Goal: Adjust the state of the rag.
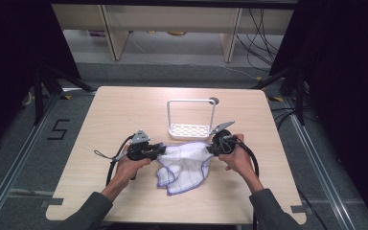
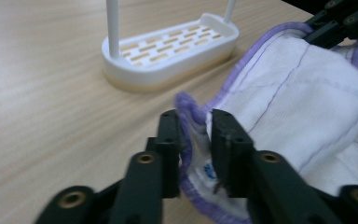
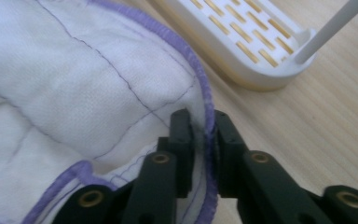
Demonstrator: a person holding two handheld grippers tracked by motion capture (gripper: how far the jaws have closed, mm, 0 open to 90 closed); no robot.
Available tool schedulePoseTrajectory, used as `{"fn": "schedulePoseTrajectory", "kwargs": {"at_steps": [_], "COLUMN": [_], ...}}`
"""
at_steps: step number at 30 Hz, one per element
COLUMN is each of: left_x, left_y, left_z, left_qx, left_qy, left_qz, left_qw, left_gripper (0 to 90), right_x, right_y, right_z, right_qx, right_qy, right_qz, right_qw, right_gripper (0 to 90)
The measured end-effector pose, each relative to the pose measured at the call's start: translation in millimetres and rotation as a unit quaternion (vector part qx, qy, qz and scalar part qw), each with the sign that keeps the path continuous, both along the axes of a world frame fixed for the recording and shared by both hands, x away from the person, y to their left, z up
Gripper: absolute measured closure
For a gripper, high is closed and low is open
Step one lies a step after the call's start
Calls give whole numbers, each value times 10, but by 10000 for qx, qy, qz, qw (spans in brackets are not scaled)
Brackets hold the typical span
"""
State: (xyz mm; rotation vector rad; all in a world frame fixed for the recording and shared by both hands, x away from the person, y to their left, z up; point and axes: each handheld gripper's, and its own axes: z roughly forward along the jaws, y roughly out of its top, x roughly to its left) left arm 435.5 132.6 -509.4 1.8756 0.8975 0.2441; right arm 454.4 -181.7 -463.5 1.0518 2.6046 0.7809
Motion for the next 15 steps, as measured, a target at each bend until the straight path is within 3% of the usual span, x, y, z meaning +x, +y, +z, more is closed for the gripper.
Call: {"fn": "schedulePoseTrajectory", "kwargs": {"at_steps": [3,5,6,9,10,12,13,14,15], "left_x": [-53,-130,-179,-367,-445,-522,-701,-701,-853], "left_y": [67,162,208,319,339,355,356,356,315], "left_z": [42,128,166,253,266,277,289,289,288], "left_qx": [10,-11,-15,-14,-32,-10,17,17,0], "left_qy": [95,74,-40,-110,-114,-121,-152,-152,-195], "left_qz": [212,251,228,197,209,142,23,23,-108], "left_qw": [9997,9997,9997,9997,9997,9998,9999,9999,9998], "left_gripper": [485,448,448,420,422,424,427,430,435], "right_x": [52,17,-19,-212,-281,-359,-558,-558,-761], "right_y": [-14,-61,-100,-193,-197,-208,-196,-196,-161], "right_z": [-32,45,107,292,336,357,363,363,321], "right_qx": [-112,-37,55,475,591,689,869,869,992], "right_qy": [-215,-487,-612,-821,-719,-807,-891,-891,-725], "right_qz": [-293,-610,-680,-693,-754,-700,-546,-546,-429], "right_qw": [9993,9969,9958,9931,9928,9919,9907,9907,9915], "right_gripper": [580,453,432,401,401,396,398,398,404]}}
